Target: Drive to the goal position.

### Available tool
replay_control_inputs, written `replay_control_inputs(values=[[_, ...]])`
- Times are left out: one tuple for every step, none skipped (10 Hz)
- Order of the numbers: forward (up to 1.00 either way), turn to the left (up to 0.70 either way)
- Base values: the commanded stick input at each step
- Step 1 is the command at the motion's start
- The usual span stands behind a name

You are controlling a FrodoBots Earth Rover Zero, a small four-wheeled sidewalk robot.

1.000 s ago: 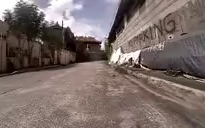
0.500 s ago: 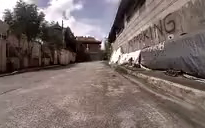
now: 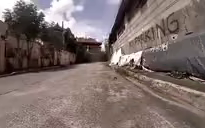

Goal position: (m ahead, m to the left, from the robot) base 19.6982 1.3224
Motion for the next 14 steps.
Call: replay_control_inputs(values=[[0.7,0.0],[0.7,0.0],[0.7,0.0],[0.7,0.0],[0.7,0.0],[0.7,0.0],[0.7,0.0],[0.7,0.0],[0.7,0.0],[0.7,0.0],[0.7,0.0],[0.7,0.0],[0.7,0.0],[0.7,0.0]])
